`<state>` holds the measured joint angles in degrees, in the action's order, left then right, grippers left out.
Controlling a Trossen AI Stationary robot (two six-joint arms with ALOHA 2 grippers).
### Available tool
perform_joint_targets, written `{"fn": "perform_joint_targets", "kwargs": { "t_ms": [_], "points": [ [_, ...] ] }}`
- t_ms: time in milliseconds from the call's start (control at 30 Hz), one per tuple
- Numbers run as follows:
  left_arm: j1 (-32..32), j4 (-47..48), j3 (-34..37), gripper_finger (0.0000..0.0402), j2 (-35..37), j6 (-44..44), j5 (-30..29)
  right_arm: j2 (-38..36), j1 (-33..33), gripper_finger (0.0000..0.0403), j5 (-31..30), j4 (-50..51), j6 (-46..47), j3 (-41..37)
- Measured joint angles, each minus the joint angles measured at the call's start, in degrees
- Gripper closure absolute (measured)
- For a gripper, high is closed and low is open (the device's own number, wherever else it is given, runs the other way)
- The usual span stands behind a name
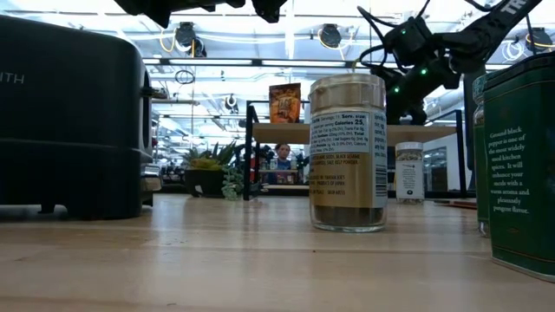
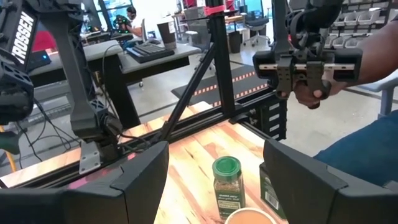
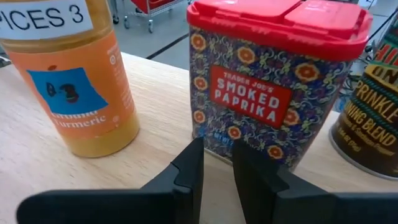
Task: Shelf spices
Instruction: Put the red seasoning can on the shelf, then put the brown seasoning bottle on the shelf
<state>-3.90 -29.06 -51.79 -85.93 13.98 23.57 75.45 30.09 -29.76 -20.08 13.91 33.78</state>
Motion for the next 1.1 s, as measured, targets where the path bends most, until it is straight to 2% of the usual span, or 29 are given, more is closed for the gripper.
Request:
{"fn": "perform_joint_targets", "kwargs": {
  "t_ms": [800, 1100],
  "points": [
    [0.0, 0.5, 0.0, 0.0130, 0.0, 0.0, 0.1, -0.1, 0.1, 0.0332, -0.1, 0.6, 0.3, 0.0],
    [0.0, 1.6, 0.0, 0.0130, 0.0, -0.1, 0.1, -5.9, -4.0, 0.0332, -0.2, 4.2, 0.9, 0.0]
  ]
}}
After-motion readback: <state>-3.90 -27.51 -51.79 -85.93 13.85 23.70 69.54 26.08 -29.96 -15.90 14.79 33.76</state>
